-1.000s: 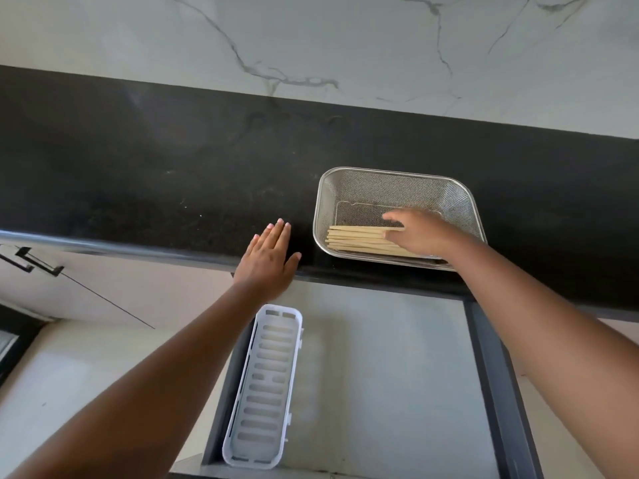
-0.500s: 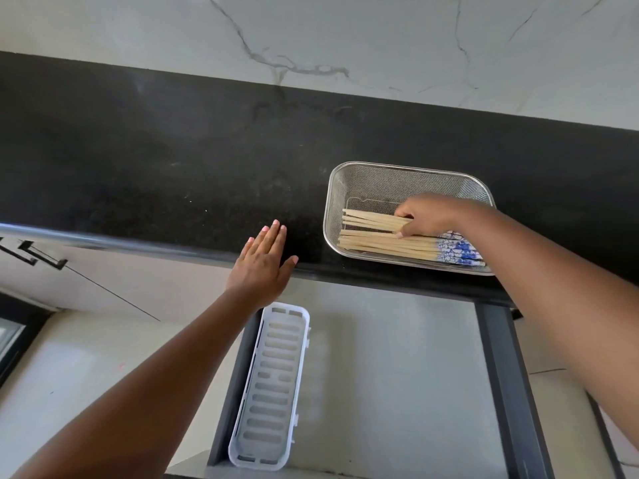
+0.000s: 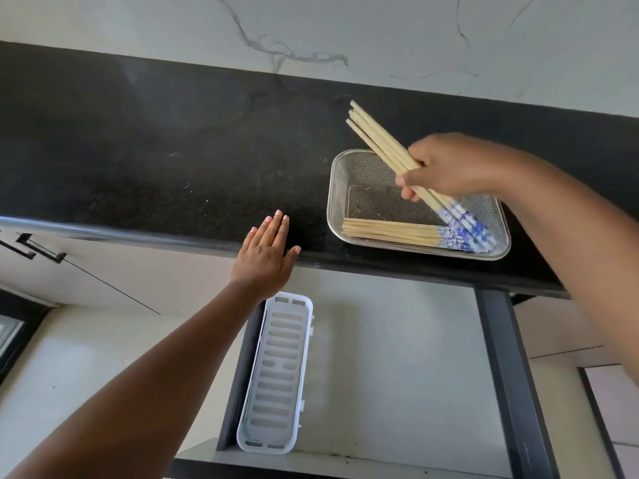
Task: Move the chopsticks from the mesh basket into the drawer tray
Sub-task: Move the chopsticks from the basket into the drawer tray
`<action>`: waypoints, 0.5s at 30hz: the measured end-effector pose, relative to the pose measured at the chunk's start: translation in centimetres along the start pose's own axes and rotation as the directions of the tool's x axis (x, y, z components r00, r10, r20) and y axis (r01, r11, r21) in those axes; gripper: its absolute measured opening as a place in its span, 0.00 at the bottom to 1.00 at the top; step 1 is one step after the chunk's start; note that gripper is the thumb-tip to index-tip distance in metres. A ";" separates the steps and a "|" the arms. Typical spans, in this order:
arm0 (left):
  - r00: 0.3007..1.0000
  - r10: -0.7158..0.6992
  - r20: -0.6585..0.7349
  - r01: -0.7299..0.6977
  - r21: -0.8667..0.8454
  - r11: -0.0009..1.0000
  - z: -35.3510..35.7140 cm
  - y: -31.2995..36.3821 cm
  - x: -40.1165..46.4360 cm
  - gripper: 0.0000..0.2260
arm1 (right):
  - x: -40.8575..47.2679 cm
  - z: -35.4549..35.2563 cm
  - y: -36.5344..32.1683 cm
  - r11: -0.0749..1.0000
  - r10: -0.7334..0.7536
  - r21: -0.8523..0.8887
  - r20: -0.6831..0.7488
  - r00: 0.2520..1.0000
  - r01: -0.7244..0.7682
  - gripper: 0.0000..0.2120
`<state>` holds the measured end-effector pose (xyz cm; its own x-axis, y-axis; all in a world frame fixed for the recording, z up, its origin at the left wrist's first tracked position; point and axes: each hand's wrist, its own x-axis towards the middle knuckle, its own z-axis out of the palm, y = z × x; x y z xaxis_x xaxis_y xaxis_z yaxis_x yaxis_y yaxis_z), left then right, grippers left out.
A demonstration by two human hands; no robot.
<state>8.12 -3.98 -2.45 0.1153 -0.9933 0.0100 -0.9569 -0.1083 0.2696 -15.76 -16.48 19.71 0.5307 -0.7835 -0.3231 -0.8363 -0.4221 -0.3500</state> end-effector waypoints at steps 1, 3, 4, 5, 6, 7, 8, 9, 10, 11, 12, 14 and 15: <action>1.000 0.001 -0.001 -0.001 0.002 1.000 0.0 0.0 0.0 0.29 | -1.1 0.4 -0.8 0.995 0.009 0.097 0.028 1.000 -0.012 0.06; 1.000 0.004 -0.006 -0.004 0.002 1.000 0.1 0.0 -0.1 0.29 | -3.1 2.6 -1.9 0.948 0.021 0.308 0.178 0.984 -0.076 0.05; 1.000 0.006 -0.010 -0.006 0.000 1.000 0.0 0.0 -0.2 0.29 | -4.1 4.3 -2.2 0.916 0.015 0.380 0.288 0.958 -0.128 0.05; 1.000 0.009 -0.013 -0.009 -0.001 1.000 0.0 0.0 -0.2 0.29 | -4.9 6.3 -2.4 0.892 0.008 0.412 0.399 0.917 -0.187 0.05; 1.000 0.012 -0.014 -0.012 0.001 1.000 0.0 -0.1 -0.2 0.29 | -5.4 8.7 -2.5 0.875 0.012 0.414 0.503 0.864 -0.253 0.05; 1.000 0.015 -0.014 -0.015 0.007 1.000 0.0 -0.1 -0.2 0.29 | -5.8 11.1 -2.5 0.856 0.026 0.401 0.597 0.802 -0.327 0.04; 1.000 0.018 -0.016 -0.018 0.014 1.000 0.0 -0.2 -0.2 0.29 | -6.0 13.6 -2.5 0.830 0.046 0.385 0.674 0.738 -0.403 0.03; 1.000 0.020 -0.020 -0.020 0.021 1.000 0.1 -0.2 -0.2 0.29 | -6.1 16.0 -2.6 0.796 0.065 0.374 0.729 0.681 -0.476 0.02; 0.999 0.022 -0.025 -0.021 0.027 0.999 0.1 -0.2 -0.2 0.29 | -6.0 18.2 -2.7 0.750 0.079 0.378 0.763 0.641 -0.543 0.03; 0.999 0.023 -0.027 -0.022 0.032 0.999 0.1 -0.2 -0.2 0.29 | -5.8 20.5 -2.9 0.689 0.091 0.396 0.784 0.614 -0.607 0.06; 0.999 0.022 -0.025 -0.021 0.037 0.999 0.2 -0.2 -0.3 0.29 | -5.5 22.7 -3.2 0.612 0.100 0.425 0.795 0.599 -0.667 0.11; 0.999 0.024 -0.023 -0.023 0.043 0.999 0.3 -0.2 -0.3 0.29 | -4.7 26.7 -4.2 0.453 0.119 0.495 0.791 0.601 -0.741 0.18; 0.999 0.024 -0.024 -0.023 0.043 0.999 0.3 -0.2 -0.3 0.29 | -4.2 28.5 -4.8 0.377 0.129 0.530 0.782 0.610 -0.759 0.19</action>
<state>8.21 -3.69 -2.79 0.0983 -0.9944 0.0401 -0.9700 -0.0867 0.2272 -10.06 1.82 -2.28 0.3233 -0.1762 -0.9297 -0.6451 0.6778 -0.3528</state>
